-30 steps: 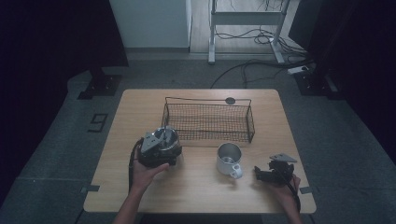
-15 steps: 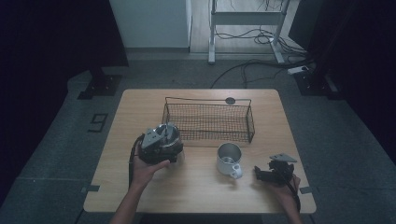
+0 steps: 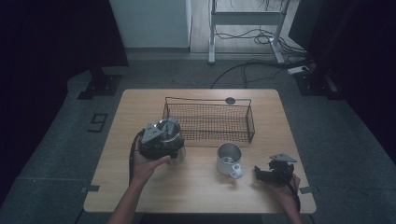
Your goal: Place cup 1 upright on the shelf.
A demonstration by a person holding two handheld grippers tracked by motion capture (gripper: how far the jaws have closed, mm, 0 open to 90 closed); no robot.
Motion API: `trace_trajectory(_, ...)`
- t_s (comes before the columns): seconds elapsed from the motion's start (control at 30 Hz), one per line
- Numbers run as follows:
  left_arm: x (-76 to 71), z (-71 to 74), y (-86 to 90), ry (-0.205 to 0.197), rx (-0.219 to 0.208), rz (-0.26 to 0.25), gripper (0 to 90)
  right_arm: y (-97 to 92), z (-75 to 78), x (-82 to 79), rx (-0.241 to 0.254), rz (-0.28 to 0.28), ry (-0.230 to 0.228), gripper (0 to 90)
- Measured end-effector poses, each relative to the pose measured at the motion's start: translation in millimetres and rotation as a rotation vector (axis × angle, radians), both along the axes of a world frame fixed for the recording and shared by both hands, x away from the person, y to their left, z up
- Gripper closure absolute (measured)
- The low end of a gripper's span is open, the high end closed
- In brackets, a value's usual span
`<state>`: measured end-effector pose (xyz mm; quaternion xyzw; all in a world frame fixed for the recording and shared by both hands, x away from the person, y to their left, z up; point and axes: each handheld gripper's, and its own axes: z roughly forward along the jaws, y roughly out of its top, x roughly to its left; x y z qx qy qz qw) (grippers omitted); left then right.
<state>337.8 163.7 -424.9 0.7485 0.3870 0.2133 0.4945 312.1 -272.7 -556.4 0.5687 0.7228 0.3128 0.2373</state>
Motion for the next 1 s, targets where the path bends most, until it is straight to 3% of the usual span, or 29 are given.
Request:
trace_trajectory(0.57, 14.3, 9.0, -8.2, -0.002, -0.005, -0.019, 3.7, 0.1, 0.0, -0.1, 0.0, -0.004, -0.002, 3.0)
trace_trajectory(0.73, 19.6, 10.0, -8.0, 0.011, -0.032, -0.029, 3.7, 0.0, 0.0, -0.1, 0.0, -0.004, -0.001, 3.0)
trace_trajectory(1.0, 26.2, 12.9, -5.9, 0.002, -0.028, -0.011, 3.7, 0.1, 0.1, -0.1, 0.001, -0.004, 0.0, 3.0)
